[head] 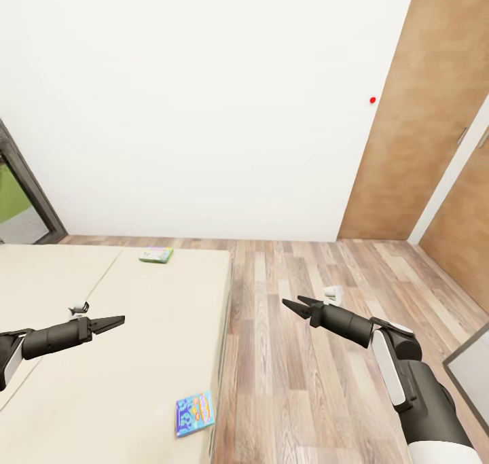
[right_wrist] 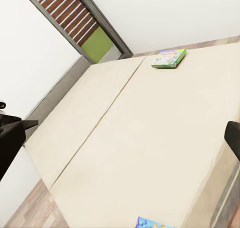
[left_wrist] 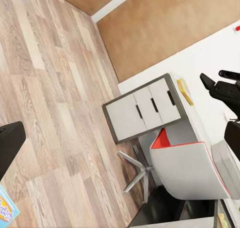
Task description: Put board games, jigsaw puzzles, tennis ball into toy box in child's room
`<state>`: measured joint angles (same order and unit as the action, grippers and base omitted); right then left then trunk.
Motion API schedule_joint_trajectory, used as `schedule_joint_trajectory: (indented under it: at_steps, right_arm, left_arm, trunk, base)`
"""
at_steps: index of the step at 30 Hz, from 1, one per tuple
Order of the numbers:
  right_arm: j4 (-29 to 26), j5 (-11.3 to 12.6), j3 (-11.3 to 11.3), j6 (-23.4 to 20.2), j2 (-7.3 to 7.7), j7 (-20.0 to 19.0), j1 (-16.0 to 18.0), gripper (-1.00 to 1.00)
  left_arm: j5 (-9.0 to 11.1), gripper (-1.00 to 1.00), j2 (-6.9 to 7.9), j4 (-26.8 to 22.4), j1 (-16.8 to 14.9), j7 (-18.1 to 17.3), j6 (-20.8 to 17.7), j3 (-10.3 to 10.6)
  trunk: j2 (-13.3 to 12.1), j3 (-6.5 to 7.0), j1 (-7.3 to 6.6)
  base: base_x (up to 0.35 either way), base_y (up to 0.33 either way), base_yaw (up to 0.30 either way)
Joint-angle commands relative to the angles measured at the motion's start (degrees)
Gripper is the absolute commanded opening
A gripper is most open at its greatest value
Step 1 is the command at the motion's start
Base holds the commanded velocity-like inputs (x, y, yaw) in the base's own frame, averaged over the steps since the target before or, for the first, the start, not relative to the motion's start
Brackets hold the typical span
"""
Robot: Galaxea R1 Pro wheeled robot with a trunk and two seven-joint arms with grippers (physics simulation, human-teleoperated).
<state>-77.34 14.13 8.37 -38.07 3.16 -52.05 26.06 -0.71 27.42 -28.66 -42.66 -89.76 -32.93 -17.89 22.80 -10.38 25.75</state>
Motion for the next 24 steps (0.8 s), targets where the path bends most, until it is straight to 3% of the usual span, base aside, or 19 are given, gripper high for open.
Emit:
schedule_joint_trajectory:
  at_steps: [1, 16, 24]
  right_arm:
    - [0.0, 0.2, 0.0, -0.4, 0.00, -0.1, 0.0, 1.00]
    - [0.0, 0.0, 0.1, -0.4, -0.08, 0.0, 0.0, 1.00]
    - [-0.1, -0.1, 0.0, -0.4, -0.08, 0.0, 0.0, 1.00]
  left_arm:
    - [-0.1, 1.00, 0.00, 0.0, -0.1, -0.2, -0.6, 0.0]
    - [-0.1, 1.00, 0.00, 0.0, -0.1, -0.2, -0.6, 0.0]
    - [-0.1, 1.00, 0.00, 0.0, 0.0, -0.2, -0.6, 0.0]
  trunk:
    - [0.1, -0.02, 0.04]
    - [0.1, 0.64, 0.04]
    - [0.1, 0.65, 0.04]
  base:
    - [0.000, -0.053, 0.063]
    - [0.006, -0.112, 0.060]
    - [0.001, -0.084, 0.221]
